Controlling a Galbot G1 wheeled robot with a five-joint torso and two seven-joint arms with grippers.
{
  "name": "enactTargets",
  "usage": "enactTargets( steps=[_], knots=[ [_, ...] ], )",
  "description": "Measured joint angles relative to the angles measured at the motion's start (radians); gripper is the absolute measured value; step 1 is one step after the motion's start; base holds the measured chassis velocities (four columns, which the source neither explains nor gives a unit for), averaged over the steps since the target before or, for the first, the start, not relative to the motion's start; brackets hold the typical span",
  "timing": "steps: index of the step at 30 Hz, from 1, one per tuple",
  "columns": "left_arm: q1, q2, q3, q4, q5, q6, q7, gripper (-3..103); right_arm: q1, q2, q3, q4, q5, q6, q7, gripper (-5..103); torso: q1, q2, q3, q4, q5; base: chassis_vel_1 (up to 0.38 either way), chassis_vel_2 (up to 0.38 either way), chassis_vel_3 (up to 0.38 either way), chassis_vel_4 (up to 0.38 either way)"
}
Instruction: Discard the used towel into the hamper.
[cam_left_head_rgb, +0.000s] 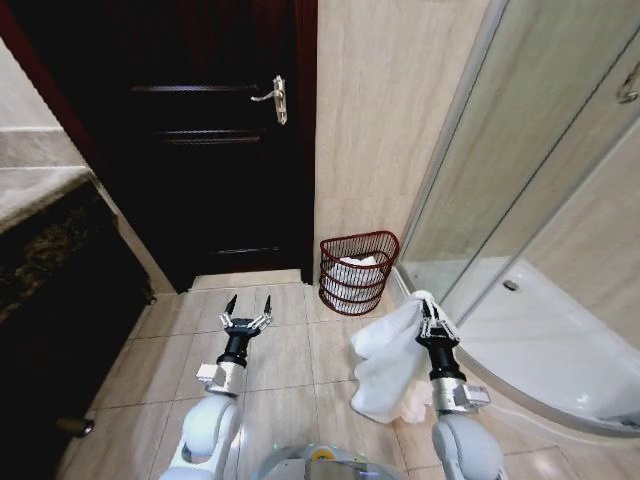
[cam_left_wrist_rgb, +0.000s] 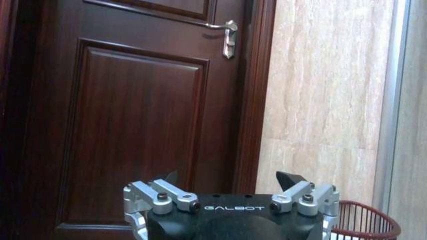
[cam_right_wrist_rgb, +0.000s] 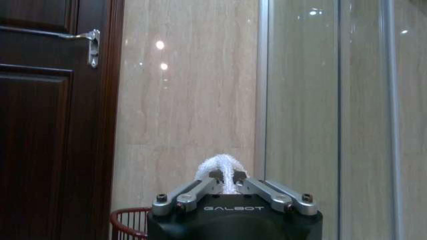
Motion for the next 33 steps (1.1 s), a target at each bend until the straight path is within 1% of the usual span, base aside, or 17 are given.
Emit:
enactTargets(
  steps=[10, 15, 17, 21, 33],
  knots=[
    [-0.004, -0.001, 0.006, -0.001, 0.005, 0.01, -0.004, 100, 0.001, -0.002, 0.006, -0.002, 0.001, 0.002, 0.001, 4, 0.017, 0.045, 0.028, 0.0, 0.0, 0.0, 0.0, 0.0, 0.0],
    [-0.004, -0.001, 0.007, 0.0, 0.005, 0.01, -0.006, 100, 0.006, -0.002, 0.006, -0.003, 0.0, 0.002, 0.001, 4, 0.023, 0.06, 0.038, 0.0, 0.0, 0.0, 0.0, 0.0, 0.0],
    [-0.005, 0.001, 0.007, 0.004, -0.019, -0.011, 0.001, 100, 0.009, -0.002, 0.005, -0.003, 0.0, 0.002, 0.001, 4, 0.026, 0.071, 0.044, 0.0, 0.0, 0.0, 0.0, 0.0, 0.0],
    [-0.003, 0.003, 0.007, 0.004, -0.045, -0.021, 0.016, 100, 0.012, 0.0, 0.005, -0.005, 0.001, 0.002, 0.0, 4, 0.027, 0.074, 0.047, 0.0, 0.0, 0.0, 0.0, 0.0, 0.0],
    [-0.003, 0.011, -0.003, 0.011, -0.046, -0.025, 0.028, 100, 0.008, 0.002, 0.0, -0.004, 0.005, 0.002, -0.001, 4, 0.026, 0.072, 0.046, 0.0, 0.0, -0.021, 0.021, 0.022, -0.018]
  ],
)
